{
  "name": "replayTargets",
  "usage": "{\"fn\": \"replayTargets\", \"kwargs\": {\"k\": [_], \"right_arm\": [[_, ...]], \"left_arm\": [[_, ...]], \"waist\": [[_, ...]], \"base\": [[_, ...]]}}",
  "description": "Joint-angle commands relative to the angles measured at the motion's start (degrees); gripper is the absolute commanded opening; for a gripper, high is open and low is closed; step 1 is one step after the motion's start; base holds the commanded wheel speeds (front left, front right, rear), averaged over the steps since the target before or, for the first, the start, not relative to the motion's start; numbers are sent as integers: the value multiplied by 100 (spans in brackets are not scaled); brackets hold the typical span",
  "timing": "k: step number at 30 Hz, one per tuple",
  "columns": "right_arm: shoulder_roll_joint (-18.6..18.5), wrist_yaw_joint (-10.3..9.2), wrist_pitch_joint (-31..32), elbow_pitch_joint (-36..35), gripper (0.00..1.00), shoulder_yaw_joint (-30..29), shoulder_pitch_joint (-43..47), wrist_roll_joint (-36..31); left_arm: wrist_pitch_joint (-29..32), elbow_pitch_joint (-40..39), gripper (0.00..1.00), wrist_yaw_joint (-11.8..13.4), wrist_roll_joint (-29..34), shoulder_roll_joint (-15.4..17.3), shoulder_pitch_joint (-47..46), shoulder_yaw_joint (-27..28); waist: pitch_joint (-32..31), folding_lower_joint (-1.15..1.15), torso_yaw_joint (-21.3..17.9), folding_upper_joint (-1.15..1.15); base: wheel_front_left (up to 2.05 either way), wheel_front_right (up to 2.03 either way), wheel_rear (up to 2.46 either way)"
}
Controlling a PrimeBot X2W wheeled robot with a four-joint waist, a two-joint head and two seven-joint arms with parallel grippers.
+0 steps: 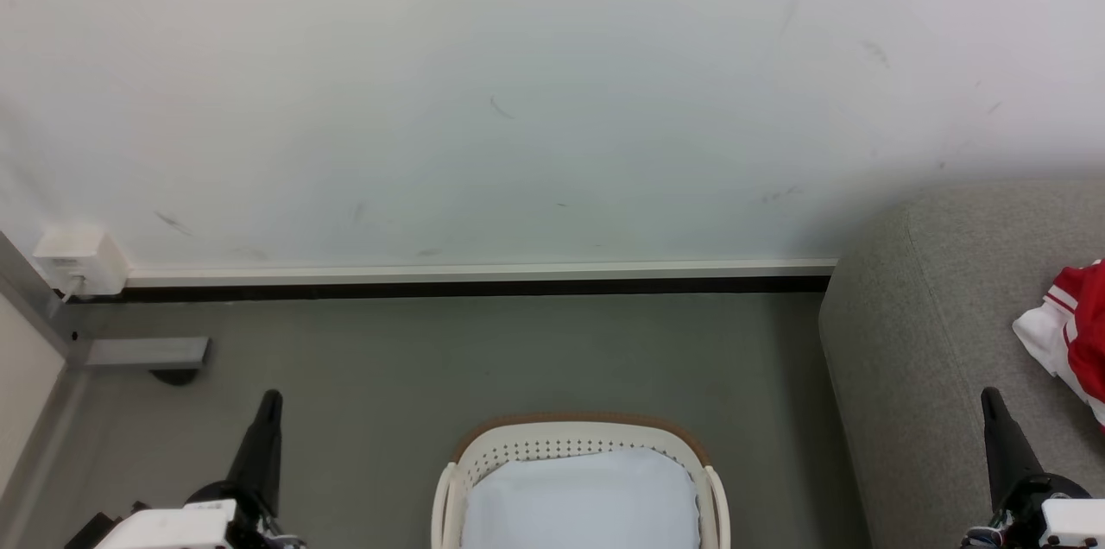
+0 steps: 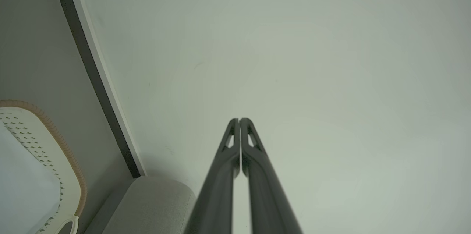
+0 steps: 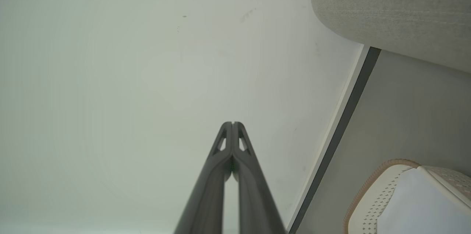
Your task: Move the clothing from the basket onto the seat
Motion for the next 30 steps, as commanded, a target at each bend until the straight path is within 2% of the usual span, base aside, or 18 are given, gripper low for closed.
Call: {"fn": "replayTargets", "kwargs": {"k": [1,30], "right_arm": [[0,-10,22,-31,0,-24,-72,6],[2,-10,25,-30,0,-27,-73,2]], "left_arm": [[24,-18,0,-23,-78,44,-49,10],[23,-20,0,-23,-79,43,-48,9]], "waist": [[0,0,0,0],[0,0,0,0]], "base": [[0,0,0],[0,0,0]]}}
